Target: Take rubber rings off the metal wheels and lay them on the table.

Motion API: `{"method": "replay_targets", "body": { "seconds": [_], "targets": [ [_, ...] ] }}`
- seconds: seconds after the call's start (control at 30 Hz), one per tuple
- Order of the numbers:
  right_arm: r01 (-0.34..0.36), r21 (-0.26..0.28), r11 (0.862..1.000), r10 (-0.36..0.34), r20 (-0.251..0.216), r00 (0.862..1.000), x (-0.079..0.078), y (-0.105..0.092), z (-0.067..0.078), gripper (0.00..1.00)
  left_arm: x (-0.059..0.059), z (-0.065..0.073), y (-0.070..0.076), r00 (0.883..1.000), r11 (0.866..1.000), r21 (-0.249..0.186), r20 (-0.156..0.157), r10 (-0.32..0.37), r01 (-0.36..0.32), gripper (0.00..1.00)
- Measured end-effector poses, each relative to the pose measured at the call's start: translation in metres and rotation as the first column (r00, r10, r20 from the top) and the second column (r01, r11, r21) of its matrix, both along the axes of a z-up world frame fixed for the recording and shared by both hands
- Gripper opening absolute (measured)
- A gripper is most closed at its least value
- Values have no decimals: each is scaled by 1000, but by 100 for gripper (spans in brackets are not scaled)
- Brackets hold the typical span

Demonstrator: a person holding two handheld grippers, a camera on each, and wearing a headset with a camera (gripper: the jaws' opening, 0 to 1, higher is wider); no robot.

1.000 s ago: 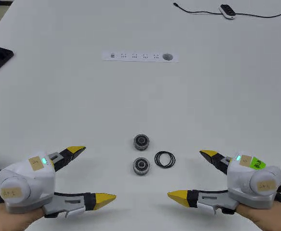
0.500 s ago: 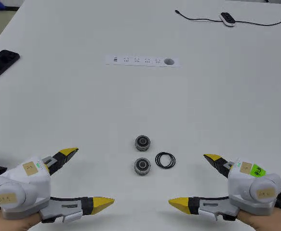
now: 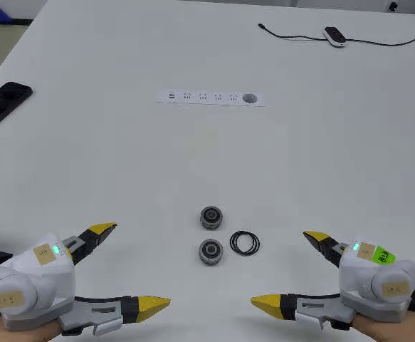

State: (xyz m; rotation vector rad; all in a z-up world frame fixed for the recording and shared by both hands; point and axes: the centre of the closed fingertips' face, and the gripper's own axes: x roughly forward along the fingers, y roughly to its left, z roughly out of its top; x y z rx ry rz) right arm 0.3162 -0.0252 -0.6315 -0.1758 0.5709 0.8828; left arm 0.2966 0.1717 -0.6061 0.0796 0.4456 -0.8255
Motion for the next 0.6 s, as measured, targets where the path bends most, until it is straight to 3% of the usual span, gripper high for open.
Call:
{"method": "replay_targets", "body": {
  "seconds": [0.37,0.6],
  "targets": [
    [14,4,1000,-14,-8,1000,1,-2,-1,99,1,-4,4,1000,1000,8,-11,-2,2,100],
    [29,10,1000,-29,-28,999,0,-4,-4,98,3,-2,5,1000,1000,13,-1,7,-7,100]
  ]
}}
